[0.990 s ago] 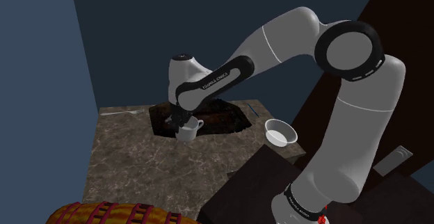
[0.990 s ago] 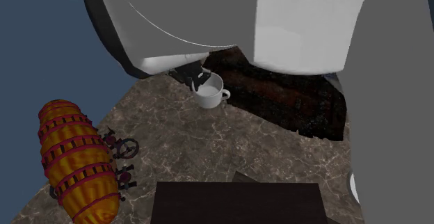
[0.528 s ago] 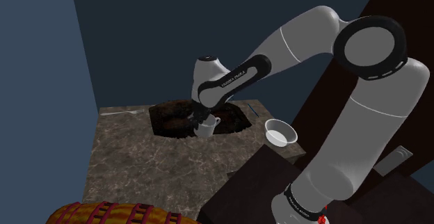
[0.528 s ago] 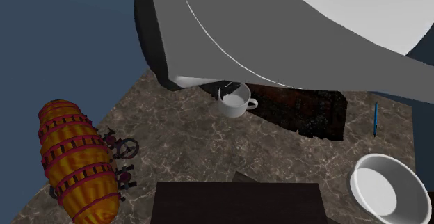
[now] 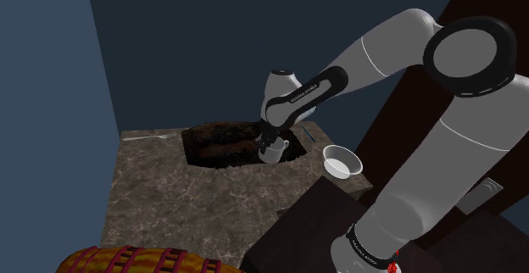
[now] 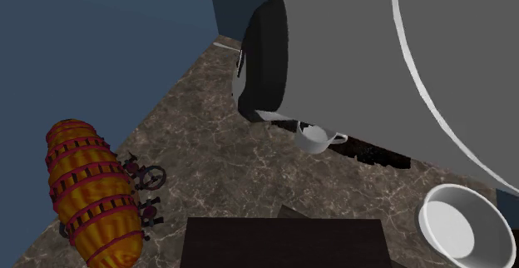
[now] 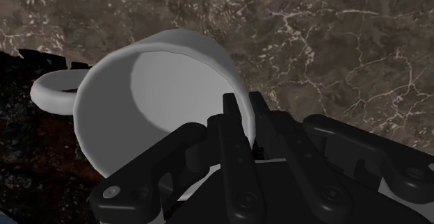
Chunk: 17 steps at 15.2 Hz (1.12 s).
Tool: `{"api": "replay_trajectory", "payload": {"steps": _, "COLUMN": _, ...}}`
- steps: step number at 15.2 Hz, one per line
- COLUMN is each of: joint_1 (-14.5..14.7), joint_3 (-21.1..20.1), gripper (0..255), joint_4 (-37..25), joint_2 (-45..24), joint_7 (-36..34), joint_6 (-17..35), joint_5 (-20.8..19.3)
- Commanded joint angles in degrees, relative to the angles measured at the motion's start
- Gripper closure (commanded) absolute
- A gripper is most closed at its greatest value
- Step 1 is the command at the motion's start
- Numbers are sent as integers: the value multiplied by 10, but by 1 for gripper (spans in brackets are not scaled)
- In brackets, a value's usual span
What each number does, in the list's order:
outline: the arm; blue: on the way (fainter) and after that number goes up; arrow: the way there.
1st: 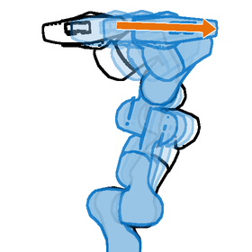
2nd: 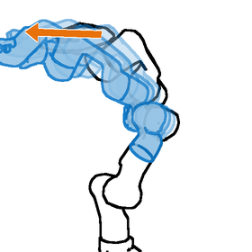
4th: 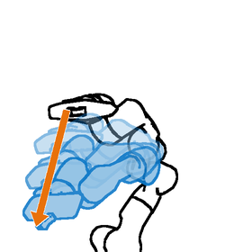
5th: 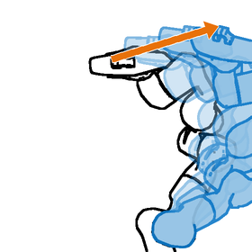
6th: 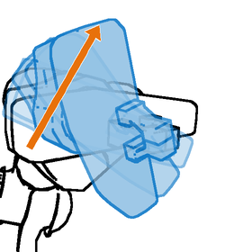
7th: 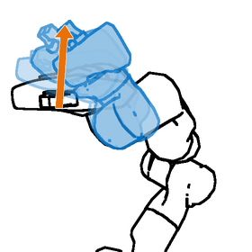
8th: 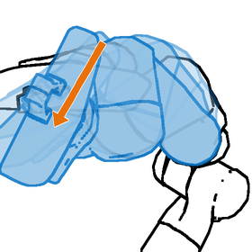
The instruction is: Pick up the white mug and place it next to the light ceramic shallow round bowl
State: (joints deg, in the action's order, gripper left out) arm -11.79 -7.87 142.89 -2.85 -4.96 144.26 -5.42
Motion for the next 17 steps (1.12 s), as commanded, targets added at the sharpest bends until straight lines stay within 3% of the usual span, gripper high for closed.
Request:
{"api": "replay_trajectory", "payload": {"steps": 1, "joint_1": -18, "joint_3": 15, "gripper": 255, "joint_4": 14, "joint_2": 11, "joint_7": 35, "joint_6": 5, "joint_5": 2}}
{"api": "replay_trajectory", "payload": {"steps": 9, "joint_1": -85, "joint_3": 81, "gripper": 255, "joint_4": 42, "joint_2": 31, "joint_7": 166, "joint_6": 20, "joint_5": 0}}
{"api": "replay_trajectory", "payload": {"steps": 17, "joint_1": -152, "joint_3": 147, "gripper": 255, "joint_4": 23, "joint_2": 15, "joint_7": 300, "joint_6": 24, "joint_5": 2}}
